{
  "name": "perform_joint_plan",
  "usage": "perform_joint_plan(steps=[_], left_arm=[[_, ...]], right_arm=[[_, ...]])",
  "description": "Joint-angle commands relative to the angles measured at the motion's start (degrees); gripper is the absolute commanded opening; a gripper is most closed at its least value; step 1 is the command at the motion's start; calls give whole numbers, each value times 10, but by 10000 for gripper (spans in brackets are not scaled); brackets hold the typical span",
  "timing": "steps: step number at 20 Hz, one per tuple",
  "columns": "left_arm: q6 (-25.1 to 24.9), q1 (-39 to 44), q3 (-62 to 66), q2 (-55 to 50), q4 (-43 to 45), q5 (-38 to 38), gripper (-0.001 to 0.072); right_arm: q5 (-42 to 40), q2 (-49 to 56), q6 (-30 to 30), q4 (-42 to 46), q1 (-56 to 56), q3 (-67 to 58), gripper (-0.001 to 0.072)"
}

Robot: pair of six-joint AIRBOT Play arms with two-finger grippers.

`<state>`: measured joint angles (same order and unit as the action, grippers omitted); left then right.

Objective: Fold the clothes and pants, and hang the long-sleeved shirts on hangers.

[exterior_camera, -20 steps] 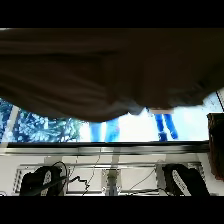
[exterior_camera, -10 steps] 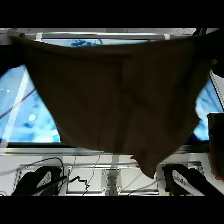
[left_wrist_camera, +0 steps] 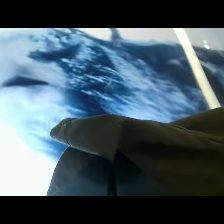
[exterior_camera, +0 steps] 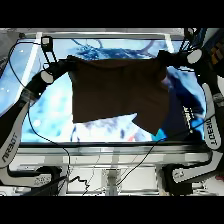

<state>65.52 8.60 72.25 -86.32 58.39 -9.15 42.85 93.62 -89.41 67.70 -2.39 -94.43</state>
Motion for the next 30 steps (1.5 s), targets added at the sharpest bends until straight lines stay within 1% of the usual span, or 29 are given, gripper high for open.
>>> perform_joint_plan(steps=[1,2,3,4,5,6,7,8,9,10,11,12,13,14,16,17,18,19,20,21,24,25,26,27,28,29,30], left_arm=[[-6,7,2,-34,0,75,38],[-6,8,2,-33,1,74,230],[-6,7,2,-30,0,69,576],[-6,5,2,-23,2,52,694],[-6,-1,2,-11,3,23,700],[-6,-12,2,3,3,-15,694],[-3,-28,2,21,3,-68,690],[3,-47,2,41,2,-129,671],[7,-67,2,63,3,-198,516],[7,-92,2,87,7,-271,263],[7,-117,2,110,21,-330,85],[7,-144,1,133,42,-381,11],[8,-168,1,153,57,-419,10],[18,-194,0,173,68,-453,10],[22,-238,-1,203,67,-501,10],[22,-255,-1,216,67,-520,11],[22,-266,-1,226,67,-536,10],[22,-272,0,234,67,-554,11],[22,-273,0,238,67,-573,11],[22,-273,0,239,65,-595,12],[22,-270,-1,232,45,-658,22],[22,-270,-1,230,46,-670,26],[22,-270,-1,228,46,-672,167],[22,-270,-1,226,45,-672,437],[22,-270,-1,224,45,-672,614],[22,-270,-1,222,45,-672,642],[22,-270,-1,220,45,-672,642]], right_arm=[[-66,34,-2,1,-1,0,577],[-52,31,-2,7,-3,0,683],[-28,25,-2,19,-8,0,674],[3,16,-2,32,-17,0,673],[37,4,-2,45,-30,0,671],[81,-9,-2,55,-50,0,625],[128,-21,-2,65,-71,0,533],[181,-32,1,76,-97,0,445],[227,-38,16,87,-122,0,406],[273,-42,47,91,-150,0,397],[316,-42,71,90,-177,0,371],[358,-42,100,87,-205,4,229],[394,-42,124,81,-228,14,197],[426,-42,145,64,-251,33,200],[451,-42,171,3,-290,97,204],[445,-42,184,-41,-304,140,251],[432,-42,203,-83,-311,183,300],[410,-42,222,-122,-311,226,371],[377,-42,242,-154,-306,272,466],[339,-42,248,-167,-300,310,467],[222,-42,251,-165,-273,387,465],[193,-41,254,-167,-263,398,436],[180,-37,262,-168,-254,400,438],[166,-32,261,-169,-244,400,438],[153,-28,262,-169,-235,400,439],[136,-23,261,-169,-227,400,439],[120,-18,261,-172,-221,400,438]])
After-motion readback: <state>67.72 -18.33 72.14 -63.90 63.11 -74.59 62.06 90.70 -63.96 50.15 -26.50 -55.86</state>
